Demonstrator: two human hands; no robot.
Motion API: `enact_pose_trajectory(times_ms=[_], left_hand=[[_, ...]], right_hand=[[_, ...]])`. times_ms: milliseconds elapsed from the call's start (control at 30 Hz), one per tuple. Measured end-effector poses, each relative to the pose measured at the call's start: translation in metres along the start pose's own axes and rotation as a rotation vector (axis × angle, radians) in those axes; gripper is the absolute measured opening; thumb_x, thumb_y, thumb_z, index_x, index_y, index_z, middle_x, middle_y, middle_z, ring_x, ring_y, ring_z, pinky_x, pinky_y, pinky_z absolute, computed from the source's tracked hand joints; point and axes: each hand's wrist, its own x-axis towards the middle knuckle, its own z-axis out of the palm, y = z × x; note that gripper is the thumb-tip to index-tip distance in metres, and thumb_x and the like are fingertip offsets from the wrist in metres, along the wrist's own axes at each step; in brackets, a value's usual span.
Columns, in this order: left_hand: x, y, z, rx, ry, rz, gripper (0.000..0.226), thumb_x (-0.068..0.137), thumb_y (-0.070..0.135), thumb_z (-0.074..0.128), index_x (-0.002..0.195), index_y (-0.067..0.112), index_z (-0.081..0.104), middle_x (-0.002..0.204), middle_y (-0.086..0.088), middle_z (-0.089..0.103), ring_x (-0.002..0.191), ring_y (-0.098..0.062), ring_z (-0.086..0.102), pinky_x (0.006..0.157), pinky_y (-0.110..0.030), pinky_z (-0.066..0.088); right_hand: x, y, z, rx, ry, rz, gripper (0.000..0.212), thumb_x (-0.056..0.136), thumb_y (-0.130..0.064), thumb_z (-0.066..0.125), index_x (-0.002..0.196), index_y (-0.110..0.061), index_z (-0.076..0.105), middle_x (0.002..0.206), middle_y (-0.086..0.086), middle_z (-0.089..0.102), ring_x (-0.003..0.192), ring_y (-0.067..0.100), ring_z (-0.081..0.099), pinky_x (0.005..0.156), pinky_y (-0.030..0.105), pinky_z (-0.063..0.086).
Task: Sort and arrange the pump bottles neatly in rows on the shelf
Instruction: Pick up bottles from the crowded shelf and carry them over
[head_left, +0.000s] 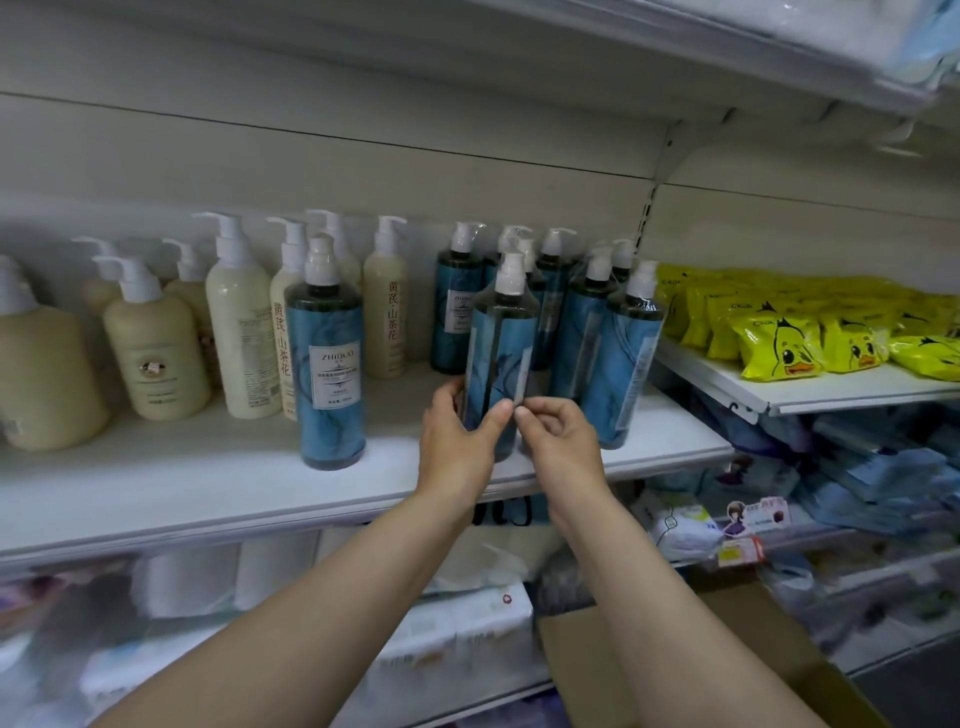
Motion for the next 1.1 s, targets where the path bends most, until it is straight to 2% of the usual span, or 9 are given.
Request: enact_pose_trajectory(times_ms=[100, 167, 267, 333, 467, 567, 767, 867, 1100], left_hand=[[0.006, -0.009, -0.004, 0.029, 0.009, -0.003, 0.086, 0.062, 0.072, 0.07, 0.135, 0.031, 0.052, 0.125, 0.001, 0.058, 0.113, -0.016, 0.061, 0.097, -0.043, 0.054], [0.007, -0.009, -0.007, 0.005, -0.001, -0.012, 0.089, 0.059, 0.072, 0.071, 0.136, 0.032, 0.053, 0.126, 0.001, 0.06, 0.113, -0.017, 0.062, 0.096, -0.043, 0.055], [0.002, 0.001, -0.013, -0.079, -0.018, -0.019, 0.072, 0.077, 0.045, 0.08, 0.138, 0.025, 0.049, 0.128, 0.002, 0.061, 0.115, -0.015, 0.061, 0.099, -0.04, 0.053], [0.003, 0.0, -0.015, -0.146, -0.014, -0.026, 0.058, 0.084, 0.027, 0.078, 0.132, 0.026, 0.045, 0.127, 0.001, 0.062, 0.115, -0.014, 0.061, 0.101, -0.039, 0.052], [0.005, -0.003, -0.018, -0.192, -0.026, -0.022, 0.045, 0.09, 0.019, 0.072, 0.124, 0.029, 0.044, 0.124, -0.001, 0.065, 0.113, -0.013, 0.063, 0.101, -0.039, 0.052], [0.004, -0.004, -0.018, -0.19, -0.018, 0.0, 0.039, 0.094, 0.018, 0.067, 0.126, 0.029, 0.047, 0.124, 0.002, 0.064, 0.114, -0.011, 0.061, 0.102, -0.035, 0.051], [0.008, -0.01, -0.02, -0.119, -0.012, 0.029, 0.044, 0.102, 0.027, 0.053, 0.146, 0.027, 0.046, 0.137, 0.003, 0.059, 0.122, -0.013, 0.057, 0.107, -0.039, 0.047], [0.01, -0.012, -0.02, -0.091, -0.03, 0.017, 0.044, 0.102, 0.031, 0.051, 0.146, 0.034, 0.044, 0.139, 0.002, 0.055, 0.124, -0.015, 0.055, 0.108, -0.042, 0.046], [0.011, -0.012, -0.022, -0.136, -0.021, -0.015, 0.059, 0.091, 0.017, 0.07, 0.143, 0.029, 0.043, 0.136, 0.004, 0.058, 0.122, -0.013, 0.055, 0.106, -0.039, 0.048]], right_hand=[[0.001, 0.002, -0.004, 0.005, -0.089, -0.01, 0.035, 0.091, -0.018, 0.074, 0.123, -0.025, 0.061, 0.106, -0.001, 0.075, 0.103, 0.012, 0.07, 0.094, 0.031, 0.055], [0.0, 0.0, -0.005, -0.004, -0.145, -0.027, 0.039, 0.092, -0.015, 0.072, 0.129, -0.024, 0.064, 0.106, -0.001, 0.075, 0.102, 0.01, 0.07, 0.093, 0.028, 0.056], [-0.001, -0.002, -0.007, 0.012, -0.164, -0.044, 0.03, 0.094, -0.01, 0.069, 0.12, -0.023, 0.069, 0.107, -0.005, 0.074, 0.101, 0.003, 0.068, 0.086, 0.016, 0.055], [0.0, 0.0, -0.007, 0.0, -0.149, -0.045, 0.025, 0.092, -0.01, 0.071, 0.114, -0.023, 0.068, 0.108, -0.008, 0.073, 0.101, -0.001, 0.066, 0.087, 0.014, 0.054], [0.004, 0.001, -0.003, 0.018, -0.167, -0.005, 0.03, 0.09, -0.007, 0.072, 0.117, -0.015, 0.061, 0.108, -0.001, 0.074, 0.093, 0.0, 0.067, 0.07, 0.007, 0.051], [0.005, 0.0, 0.001, 0.012, -0.176, -0.006, 0.04, 0.088, -0.01, 0.076, 0.123, -0.02, 0.061, 0.11, 0.0, 0.075, 0.097, 0.003, 0.069, 0.068, 0.009, 0.05], [0.007, 0.001, 0.004, -0.045, -0.165, -0.03, 0.035, 0.086, -0.012, 0.078, 0.119, -0.021, 0.068, 0.101, -0.003, 0.076, 0.099, 0.008, 0.071, 0.09, 0.023, 0.054], [0.009, 0.003, 0.005, -0.062, -0.156, -0.036, 0.035, 0.086, -0.015, 0.079, 0.118, -0.021, 0.068, 0.102, -0.001, 0.076, 0.099, 0.01, 0.071, 0.088, 0.023, 0.054], [0.011, 0.001, 0.012, -0.089, -0.144, -0.027, 0.035, 0.083, -0.019, 0.082, 0.114, -0.022, 0.066, 0.101, 0.001, 0.075, 0.095, 0.014, 0.071, 0.073, 0.023, 0.053]])
